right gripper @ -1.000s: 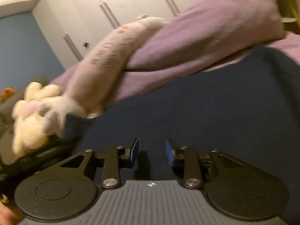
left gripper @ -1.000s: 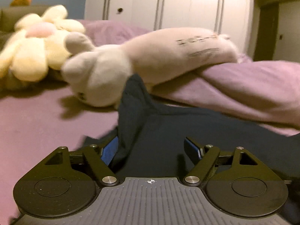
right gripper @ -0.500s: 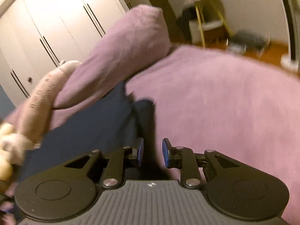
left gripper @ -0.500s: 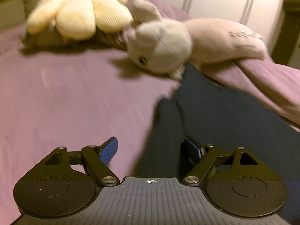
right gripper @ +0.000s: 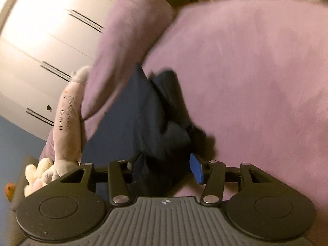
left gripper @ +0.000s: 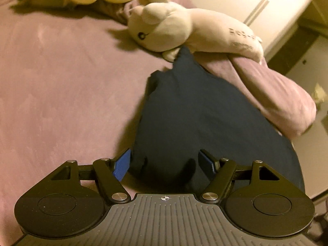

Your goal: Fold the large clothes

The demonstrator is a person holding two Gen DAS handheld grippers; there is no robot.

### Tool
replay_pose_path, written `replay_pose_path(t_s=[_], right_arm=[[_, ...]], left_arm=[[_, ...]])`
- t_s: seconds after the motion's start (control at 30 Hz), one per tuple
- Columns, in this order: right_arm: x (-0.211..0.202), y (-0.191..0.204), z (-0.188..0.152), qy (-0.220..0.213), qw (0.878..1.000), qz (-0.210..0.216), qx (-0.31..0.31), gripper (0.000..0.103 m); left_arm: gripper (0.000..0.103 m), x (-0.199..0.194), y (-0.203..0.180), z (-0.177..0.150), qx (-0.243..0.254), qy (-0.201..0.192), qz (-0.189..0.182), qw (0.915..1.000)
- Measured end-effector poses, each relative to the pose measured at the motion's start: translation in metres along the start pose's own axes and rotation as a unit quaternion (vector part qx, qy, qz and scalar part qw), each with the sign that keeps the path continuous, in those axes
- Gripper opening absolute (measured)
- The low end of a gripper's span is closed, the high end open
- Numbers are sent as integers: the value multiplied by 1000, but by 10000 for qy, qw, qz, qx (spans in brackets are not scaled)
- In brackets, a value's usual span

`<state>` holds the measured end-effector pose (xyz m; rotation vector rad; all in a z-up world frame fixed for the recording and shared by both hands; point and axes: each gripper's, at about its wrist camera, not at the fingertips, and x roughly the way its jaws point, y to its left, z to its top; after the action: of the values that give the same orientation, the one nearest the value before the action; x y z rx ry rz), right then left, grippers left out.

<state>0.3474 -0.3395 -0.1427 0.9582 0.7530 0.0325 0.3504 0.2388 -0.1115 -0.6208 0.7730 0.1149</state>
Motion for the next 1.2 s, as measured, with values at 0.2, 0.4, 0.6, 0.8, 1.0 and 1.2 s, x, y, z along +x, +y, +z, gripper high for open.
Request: replay_pose_path(t_s=[0.2, 0.4, 0.6, 0.8, 1.0, 1.2], right_arm=[[13, -7, 1, 49, 9982, 265, 530, 30], [6, 13, -2, -339, 9982, -117, -484, 25], [7, 20, -9, -404, 9909, -595, -1139, 31], [-17, 40, -9, -609, 9763, -1075, -1776, 36], [-35, 71, -19, -1112, 9533, -1270, -2505, 35], [-27, 104, -38, -1108, 9421, -808, -3059, 27]], left_arm=[[62, 16, 8, 8, -320, 297, -10, 9990], [48, 3, -14, 2, 477, 116, 87, 9988], [49, 5, -15, -3, 750, 119, 186, 9969], [50, 4, -15, -3, 703, 132, 223, 9972], [51, 0, -12, -3, 556, 157, 229, 9981], [58, -23, 0, -6, 408, 44, 373, 9985]])
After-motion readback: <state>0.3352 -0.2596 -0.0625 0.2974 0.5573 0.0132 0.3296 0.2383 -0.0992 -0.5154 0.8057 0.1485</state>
